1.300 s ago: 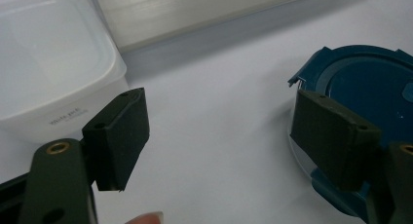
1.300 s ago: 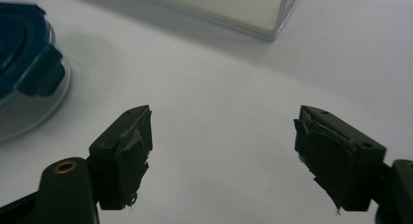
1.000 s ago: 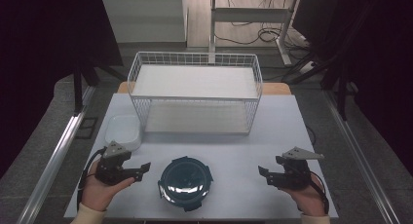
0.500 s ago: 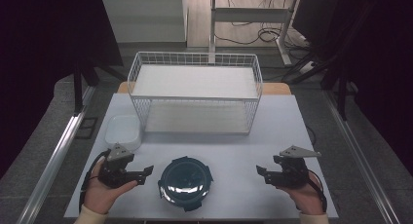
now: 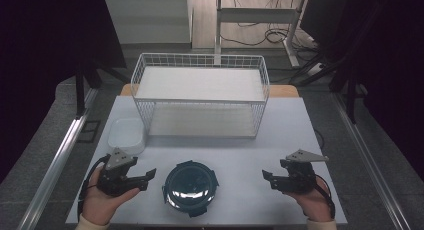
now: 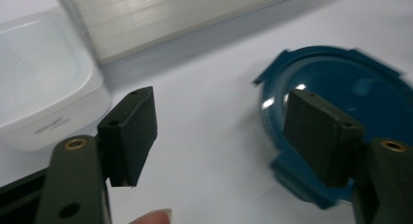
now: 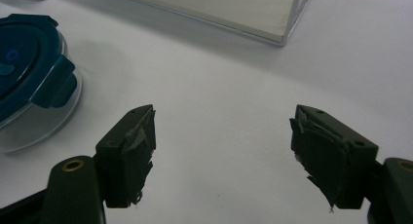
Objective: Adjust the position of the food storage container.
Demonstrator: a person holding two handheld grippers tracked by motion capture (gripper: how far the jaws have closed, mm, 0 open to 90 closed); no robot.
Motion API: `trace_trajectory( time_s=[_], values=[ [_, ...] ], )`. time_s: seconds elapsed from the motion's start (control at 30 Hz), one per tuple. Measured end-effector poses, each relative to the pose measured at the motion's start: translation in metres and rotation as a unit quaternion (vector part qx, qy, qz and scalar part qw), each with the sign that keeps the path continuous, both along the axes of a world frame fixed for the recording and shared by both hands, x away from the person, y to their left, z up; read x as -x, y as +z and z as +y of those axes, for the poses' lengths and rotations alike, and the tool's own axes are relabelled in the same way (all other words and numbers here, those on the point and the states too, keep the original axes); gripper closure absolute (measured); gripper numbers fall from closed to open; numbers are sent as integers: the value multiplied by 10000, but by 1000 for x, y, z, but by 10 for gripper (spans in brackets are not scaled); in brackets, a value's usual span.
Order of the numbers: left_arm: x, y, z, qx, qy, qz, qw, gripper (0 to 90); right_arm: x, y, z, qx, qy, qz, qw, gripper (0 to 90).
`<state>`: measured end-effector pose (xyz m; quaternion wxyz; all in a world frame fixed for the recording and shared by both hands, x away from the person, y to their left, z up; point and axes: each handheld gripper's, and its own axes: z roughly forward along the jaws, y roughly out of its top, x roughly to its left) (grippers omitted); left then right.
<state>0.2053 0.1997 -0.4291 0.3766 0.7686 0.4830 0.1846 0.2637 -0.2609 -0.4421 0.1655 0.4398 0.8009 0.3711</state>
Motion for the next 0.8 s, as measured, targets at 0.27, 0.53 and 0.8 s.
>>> trace_trajectory(
  time_s=[0.27, 0.53, 0.8],
  values=[
    [4, -3, -13, 53, -638, 231, 9977, 398, 1, 2, 0, 33, -24, -48, 10000, 244],
    [13, -4, -30, 118, -1332, 300, 9906, 719, 1, 0, 1, 112, -41, -85, 9999, 240],
    [30, -17, -55, 113, -2320, 909, 9684, 900, 1, 0, 3, 155, -49, -104, 9998, 237]
  ],
)
